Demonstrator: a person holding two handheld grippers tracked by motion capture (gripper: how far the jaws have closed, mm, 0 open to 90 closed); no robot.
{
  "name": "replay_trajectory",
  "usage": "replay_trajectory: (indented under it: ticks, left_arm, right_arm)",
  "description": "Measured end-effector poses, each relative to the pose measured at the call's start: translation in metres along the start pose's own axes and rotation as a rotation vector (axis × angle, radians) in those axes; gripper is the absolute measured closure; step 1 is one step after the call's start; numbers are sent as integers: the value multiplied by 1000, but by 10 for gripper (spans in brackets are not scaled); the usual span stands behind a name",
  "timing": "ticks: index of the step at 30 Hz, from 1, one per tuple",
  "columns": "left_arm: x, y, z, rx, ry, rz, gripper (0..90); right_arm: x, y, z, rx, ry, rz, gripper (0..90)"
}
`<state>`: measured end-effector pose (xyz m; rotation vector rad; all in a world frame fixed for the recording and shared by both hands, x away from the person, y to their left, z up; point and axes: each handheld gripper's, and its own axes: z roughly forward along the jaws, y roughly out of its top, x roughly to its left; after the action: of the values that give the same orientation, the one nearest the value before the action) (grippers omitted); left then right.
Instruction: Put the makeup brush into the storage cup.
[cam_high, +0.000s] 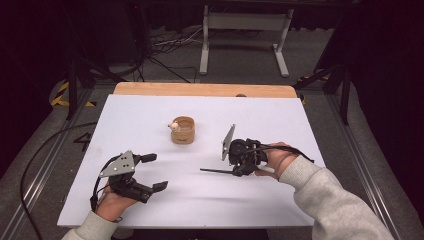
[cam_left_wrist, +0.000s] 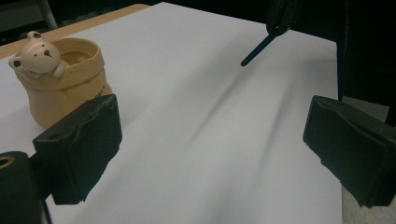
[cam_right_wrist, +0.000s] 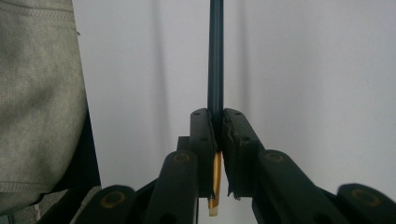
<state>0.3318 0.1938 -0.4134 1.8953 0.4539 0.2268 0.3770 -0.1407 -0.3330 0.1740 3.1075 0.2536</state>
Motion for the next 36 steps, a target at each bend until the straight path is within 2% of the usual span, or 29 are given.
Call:
replay_trajectory:
  ticks: [12,21,27,28,36]
  left_arm:
    - [0,2,0,10,-7,6,69]
    - [-3,16,6,64,-45,27,86]
    - [-4,29,9,99,-58,59,96]
    - [-4,34,12,122,-66,64,98]
    - [-4,48,19,182,-76,91,96]
  right_arm:
    - [1,15,6,3,13,-48,832]
    - [0,21,10,-1,16,-59,832]
    - [-1,25,12,-3,20,-63,832]
    - [-1,25,13,-3,20,-63,832]
    - [-3,26,14,-7,22,-67,832]
